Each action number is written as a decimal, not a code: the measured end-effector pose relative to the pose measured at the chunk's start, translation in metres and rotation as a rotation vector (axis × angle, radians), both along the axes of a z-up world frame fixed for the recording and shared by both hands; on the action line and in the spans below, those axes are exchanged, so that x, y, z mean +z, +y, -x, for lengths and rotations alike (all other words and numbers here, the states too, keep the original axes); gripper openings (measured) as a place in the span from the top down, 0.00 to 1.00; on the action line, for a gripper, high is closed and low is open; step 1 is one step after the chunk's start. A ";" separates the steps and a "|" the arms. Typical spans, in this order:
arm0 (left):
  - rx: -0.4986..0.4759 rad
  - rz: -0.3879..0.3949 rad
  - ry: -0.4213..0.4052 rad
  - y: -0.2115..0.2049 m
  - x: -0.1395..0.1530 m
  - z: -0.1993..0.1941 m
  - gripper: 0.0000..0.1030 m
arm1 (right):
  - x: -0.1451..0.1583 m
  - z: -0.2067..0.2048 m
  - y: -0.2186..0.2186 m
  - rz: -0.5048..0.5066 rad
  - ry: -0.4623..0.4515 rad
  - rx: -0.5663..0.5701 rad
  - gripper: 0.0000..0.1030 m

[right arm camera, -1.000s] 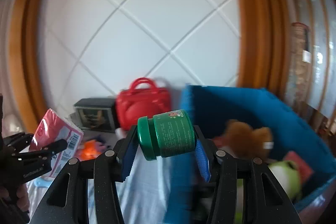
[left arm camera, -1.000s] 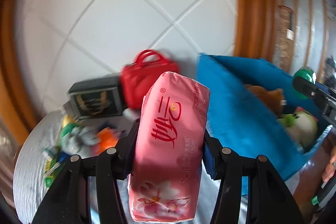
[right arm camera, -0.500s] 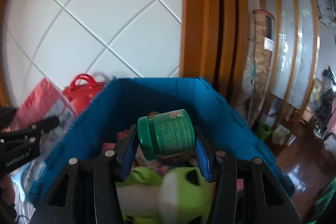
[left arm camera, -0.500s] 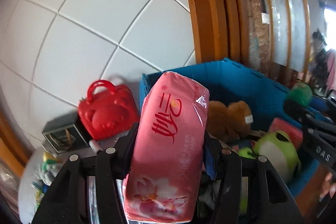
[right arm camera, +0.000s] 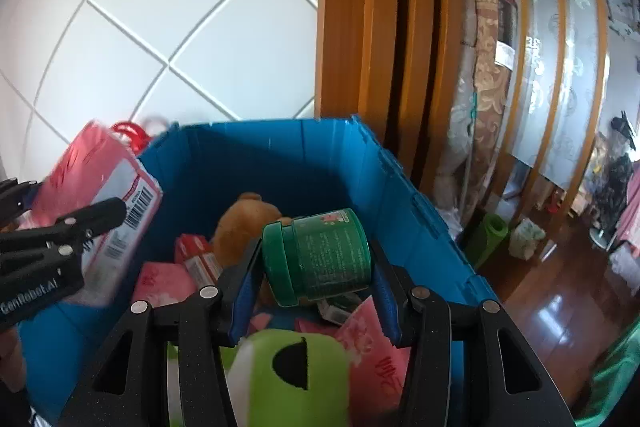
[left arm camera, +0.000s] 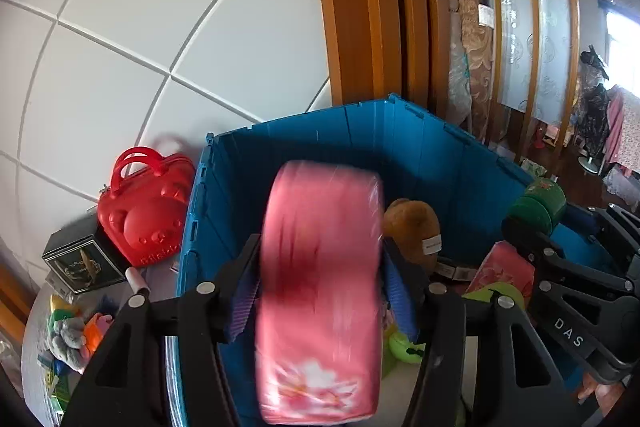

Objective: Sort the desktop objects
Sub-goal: 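Carry the tissue pack with the left gripper while the right carries the green jar into the bin, then move both grippers back from the bin to the pile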

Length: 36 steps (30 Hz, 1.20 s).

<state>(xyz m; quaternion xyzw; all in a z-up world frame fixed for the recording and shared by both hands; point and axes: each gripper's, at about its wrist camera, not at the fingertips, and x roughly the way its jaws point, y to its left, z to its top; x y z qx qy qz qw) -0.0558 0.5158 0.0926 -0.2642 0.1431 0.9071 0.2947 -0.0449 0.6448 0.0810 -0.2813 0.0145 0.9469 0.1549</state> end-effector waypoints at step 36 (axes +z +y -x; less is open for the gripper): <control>0.239 -0.208 -0.017 -0.238 -0.001 -0.009 0.24 | 0.049 -0.030 -0.112 0.028 0.208 0.186 0.00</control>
